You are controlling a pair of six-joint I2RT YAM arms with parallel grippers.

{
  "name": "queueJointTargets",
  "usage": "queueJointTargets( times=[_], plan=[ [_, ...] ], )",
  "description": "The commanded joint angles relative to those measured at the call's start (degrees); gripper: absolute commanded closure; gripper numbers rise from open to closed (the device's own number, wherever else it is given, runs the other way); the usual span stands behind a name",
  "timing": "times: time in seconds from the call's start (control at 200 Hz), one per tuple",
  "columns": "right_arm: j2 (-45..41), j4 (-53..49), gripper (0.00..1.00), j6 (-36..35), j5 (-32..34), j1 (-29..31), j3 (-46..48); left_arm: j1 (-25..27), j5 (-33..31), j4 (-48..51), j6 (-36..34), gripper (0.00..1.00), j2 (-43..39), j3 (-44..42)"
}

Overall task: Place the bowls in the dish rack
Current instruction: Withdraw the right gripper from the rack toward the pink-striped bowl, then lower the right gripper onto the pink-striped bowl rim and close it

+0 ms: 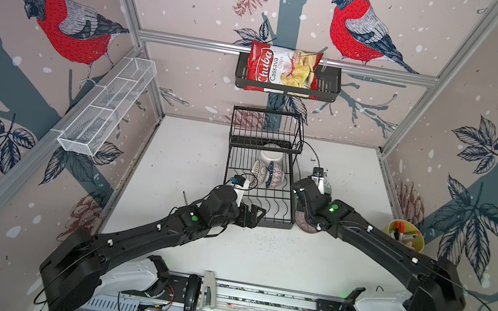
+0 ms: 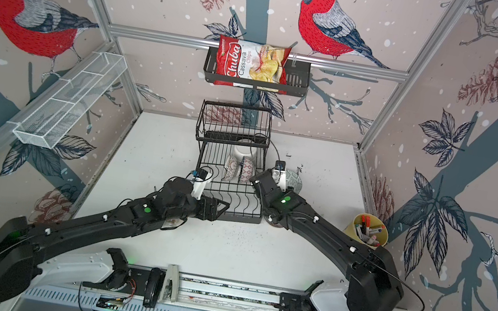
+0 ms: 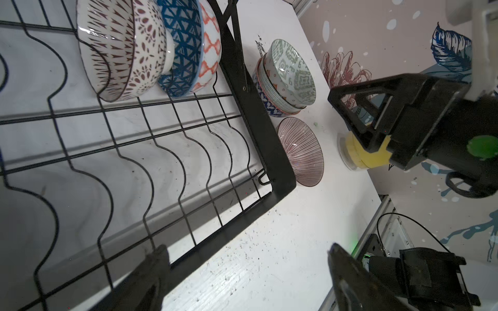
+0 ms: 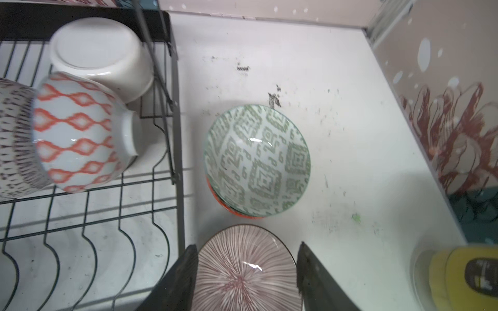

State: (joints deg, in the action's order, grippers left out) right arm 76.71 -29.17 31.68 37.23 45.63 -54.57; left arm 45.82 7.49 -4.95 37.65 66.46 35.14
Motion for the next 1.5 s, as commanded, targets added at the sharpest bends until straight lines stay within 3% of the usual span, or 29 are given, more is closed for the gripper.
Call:
queueJointTargets(
  times=[0.0, 0.65, 1.051, 1.326, 1.496],
  plan=[
    [-2.11, 0.06, 0.41, 2.54, -5.12, -2.5, 2.86, 0.4, 1.19, -4.08, 0.15, 0.1, 2.37, 1.51],
    [-8.07, 6.92, 0.42, 3.17, -19.44, -15.54, 16.45, 1.14, 5.55, -7.54, 0.94, 0.11, 9.39, 4.0],
    [-8.35, 10.16, 0.53, 2.84, -23.25, -17.29, 19.93, -1.13, -13.23, 13.62, 0.51, 0.1, 3.72, 6.29],
    [-7.67, 11.15, 0.65, 3.23, -23.88, -17.56, 20.66, -9.53, -13.89, 18.79, 0.26, 0.1, -3.42, 0.94],
    [-6.84, 10.91, 0.74, 3.53, -23.31, -17.55, 20.56, -12.57, -13.28, 19.88, -0.28, 0.12, -3.71, -0.42]
  ],
)
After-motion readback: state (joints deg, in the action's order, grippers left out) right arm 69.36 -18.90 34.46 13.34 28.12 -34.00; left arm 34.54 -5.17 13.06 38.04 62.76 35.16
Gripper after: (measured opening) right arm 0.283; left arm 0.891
